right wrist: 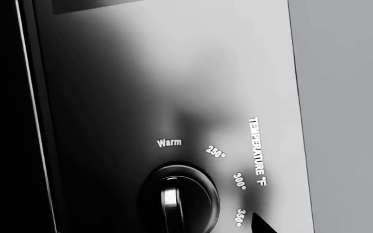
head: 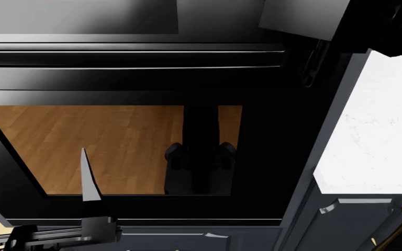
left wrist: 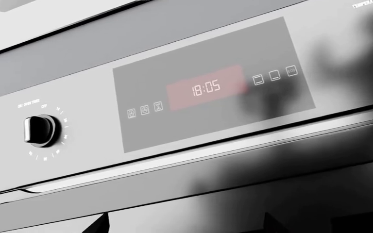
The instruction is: Preheat the oven by turning the temperature knob.
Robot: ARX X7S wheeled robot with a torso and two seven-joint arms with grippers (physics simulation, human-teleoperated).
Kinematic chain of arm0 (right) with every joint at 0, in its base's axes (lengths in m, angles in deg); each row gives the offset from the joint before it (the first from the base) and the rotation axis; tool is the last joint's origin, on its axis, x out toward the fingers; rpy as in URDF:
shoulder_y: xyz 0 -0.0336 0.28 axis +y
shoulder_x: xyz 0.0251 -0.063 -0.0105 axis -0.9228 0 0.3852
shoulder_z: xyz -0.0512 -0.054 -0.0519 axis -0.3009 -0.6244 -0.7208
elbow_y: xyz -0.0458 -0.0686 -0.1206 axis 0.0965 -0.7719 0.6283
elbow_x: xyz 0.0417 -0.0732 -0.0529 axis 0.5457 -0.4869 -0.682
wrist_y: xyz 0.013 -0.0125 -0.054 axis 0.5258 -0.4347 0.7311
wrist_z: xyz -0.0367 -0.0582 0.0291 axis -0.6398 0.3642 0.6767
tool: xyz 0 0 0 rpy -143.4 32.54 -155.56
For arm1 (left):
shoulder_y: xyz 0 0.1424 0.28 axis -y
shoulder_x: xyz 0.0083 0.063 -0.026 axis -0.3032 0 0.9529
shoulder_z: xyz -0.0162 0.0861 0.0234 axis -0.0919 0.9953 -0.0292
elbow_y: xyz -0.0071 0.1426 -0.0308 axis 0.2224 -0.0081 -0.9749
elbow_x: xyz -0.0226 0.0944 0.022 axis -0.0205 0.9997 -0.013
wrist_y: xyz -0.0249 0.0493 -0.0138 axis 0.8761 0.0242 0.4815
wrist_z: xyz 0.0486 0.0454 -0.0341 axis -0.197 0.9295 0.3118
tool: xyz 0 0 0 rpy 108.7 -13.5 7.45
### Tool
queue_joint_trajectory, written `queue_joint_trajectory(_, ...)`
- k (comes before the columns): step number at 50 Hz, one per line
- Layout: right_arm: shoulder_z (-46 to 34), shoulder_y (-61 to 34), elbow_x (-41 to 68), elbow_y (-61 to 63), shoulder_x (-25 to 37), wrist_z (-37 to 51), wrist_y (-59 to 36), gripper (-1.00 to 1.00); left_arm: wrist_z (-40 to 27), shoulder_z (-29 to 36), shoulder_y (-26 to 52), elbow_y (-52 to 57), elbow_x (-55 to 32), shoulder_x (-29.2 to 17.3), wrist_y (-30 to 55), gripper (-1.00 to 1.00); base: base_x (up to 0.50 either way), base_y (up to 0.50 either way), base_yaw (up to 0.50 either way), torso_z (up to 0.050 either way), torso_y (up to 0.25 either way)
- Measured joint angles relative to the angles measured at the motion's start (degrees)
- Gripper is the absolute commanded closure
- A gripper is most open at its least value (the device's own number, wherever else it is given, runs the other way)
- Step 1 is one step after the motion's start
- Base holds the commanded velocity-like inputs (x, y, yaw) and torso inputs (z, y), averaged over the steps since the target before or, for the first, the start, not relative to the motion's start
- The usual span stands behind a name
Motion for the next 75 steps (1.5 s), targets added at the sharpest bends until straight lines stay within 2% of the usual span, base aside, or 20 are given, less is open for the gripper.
queue_joint_trajectory(25, 3.15, 0.03, 0.20, 1.23, 0.06, -1.26, -1.15, -1.00, -2.28, 0.51, -0.32, -0.35, -0.66, -2.08, 0.62, -1.00, 0.00, 0.00, 0.00, 0.000, 0.000)
queue_joint_trajectory(26, 3.26, 0.06, 0.20, 1.24, 0.05, -1.29, -1.16, 1.00, -2.35, 0.52, -0.34, -0.36, -0.69, -2.14, 0.61, -1.00, 0.00, 0.00, 0.00, 0.000, 0.000)
queue_joint_trajectory(58, 5.56, 1.77, 1.37, 1.32, 0.28, -2.62, -1.44, 1.00, -3.21, 0.95, -0.45, -0.46, -0.87, -2.91, 0.77, -1.00, 0.00, 0.00, 0.00, 0.000, 0.001)
queue_joint_trajectory(75, 16.69, 9.54, 11.99, -1.10, 1.37, 6.64, -1.81, 1.00, -3.36, 0.73, -0.87, -0.36, -1.01, -2.97, 0.39, -1.00, 0.00, 0.00, 0.00, 0.000, 0.000)
